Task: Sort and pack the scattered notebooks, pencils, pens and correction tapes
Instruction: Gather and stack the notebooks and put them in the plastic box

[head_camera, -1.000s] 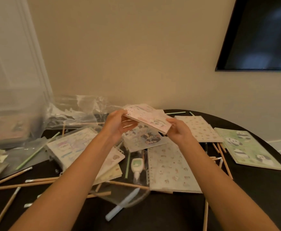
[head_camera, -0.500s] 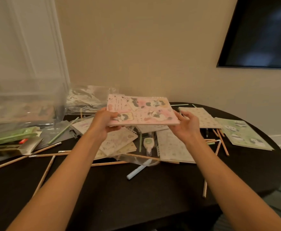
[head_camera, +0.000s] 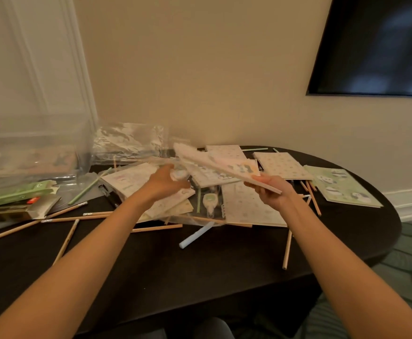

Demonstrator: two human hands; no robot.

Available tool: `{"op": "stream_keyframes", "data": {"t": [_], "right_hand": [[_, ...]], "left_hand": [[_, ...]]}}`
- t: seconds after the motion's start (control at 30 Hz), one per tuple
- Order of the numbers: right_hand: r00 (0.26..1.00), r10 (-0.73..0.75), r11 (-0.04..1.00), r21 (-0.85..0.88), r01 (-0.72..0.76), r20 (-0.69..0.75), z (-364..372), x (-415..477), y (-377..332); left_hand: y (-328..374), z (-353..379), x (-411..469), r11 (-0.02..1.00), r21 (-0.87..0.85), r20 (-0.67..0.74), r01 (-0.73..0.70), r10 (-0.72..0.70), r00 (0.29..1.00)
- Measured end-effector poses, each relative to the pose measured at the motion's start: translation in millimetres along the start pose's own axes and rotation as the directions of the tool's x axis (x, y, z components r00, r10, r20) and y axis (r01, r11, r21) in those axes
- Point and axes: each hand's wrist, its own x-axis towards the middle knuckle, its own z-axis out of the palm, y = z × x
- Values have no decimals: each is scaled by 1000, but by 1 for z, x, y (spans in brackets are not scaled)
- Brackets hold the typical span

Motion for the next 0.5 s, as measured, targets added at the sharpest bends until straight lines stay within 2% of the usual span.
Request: {"op": "stream_keyframes", "data": {"t": [0.03, 0.07, 0.1, 0.23, 0.33, 0.5], "right_hand": [[1000, 26, 997, -71, -27, -12, -6, -1, 0], [999, 50, 991, -121, -52, -19, -11, -2, -1], [997, 75, 987, -140, -78, -23, -16, -2, -1], [990, 131, 972, -188, -138, -47, -36, -7, -9], [989, 118, 960, -245, -136, -85, -36, -11, -11], [985, -82, 970, -238, 43, -153, -3, -16, -1]], "left_hand": [[-4, 4, 1, 971, 238, 37, -4, -5, 999], [-8, 8, 3, 901, 434, 32, -5, -10, 999], [-11, 11, 4, 845, 534, 12, 8, -17, 1000], [-13, 11, 3, 863, 505, -76, -7, 52, 996], [-7, 4, 4, 840, 543, -129, -1, 84, 988], [1, -5, 1, 761, 648, -53, 21, 17, 998]]}}
